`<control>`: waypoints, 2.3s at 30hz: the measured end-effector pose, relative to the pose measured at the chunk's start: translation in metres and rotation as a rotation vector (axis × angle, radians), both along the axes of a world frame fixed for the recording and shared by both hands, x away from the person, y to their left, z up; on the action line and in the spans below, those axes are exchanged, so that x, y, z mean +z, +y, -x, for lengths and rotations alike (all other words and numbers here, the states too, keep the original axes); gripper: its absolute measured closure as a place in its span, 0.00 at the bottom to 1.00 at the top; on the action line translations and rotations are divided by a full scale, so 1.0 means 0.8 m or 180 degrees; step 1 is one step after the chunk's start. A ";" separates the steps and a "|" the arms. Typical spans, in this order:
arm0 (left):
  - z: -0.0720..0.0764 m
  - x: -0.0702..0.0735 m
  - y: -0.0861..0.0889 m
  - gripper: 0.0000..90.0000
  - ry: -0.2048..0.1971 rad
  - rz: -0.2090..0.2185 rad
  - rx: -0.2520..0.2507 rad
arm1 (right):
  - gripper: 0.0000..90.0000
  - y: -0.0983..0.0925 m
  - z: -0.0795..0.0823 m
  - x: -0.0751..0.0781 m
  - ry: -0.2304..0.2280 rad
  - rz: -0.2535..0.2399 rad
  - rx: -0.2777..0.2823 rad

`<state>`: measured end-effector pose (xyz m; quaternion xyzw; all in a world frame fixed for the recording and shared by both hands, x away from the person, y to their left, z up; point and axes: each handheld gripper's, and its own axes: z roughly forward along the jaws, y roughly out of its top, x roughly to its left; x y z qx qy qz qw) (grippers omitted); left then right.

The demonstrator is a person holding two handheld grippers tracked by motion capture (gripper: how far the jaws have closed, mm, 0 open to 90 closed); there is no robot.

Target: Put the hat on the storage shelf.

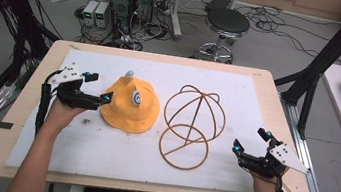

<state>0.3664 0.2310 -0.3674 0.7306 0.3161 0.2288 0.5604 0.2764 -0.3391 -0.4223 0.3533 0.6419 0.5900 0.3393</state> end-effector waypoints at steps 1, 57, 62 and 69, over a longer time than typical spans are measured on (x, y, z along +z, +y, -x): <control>-0.005 -0.004 -0.002 0.10 0.0045 0.0009 -0.0047 | 0.05 -0.001 0.000 0.000 -0.0013 -0.0012 -0.0006; -0.052 -0.044 -0.041 0.98 0.0630 -0.0184 -0.0301 | 0.05 -0.002 0.000 -0.001 0.0045 -0.0058 0.0001; -0.049 -0.044 -0.040 0.98 0.0597 -0.0058 -0.0320 | 0.05 -0.002 0.000 -0.002 0.0041 -0.0040 0.0002; -0.042 -0.033 -0.036 0.98 0.0453 0.0052 -0.0255 | 0.05 -0.002 -0.001 -0.003 0.0080 -0.0042 0.0007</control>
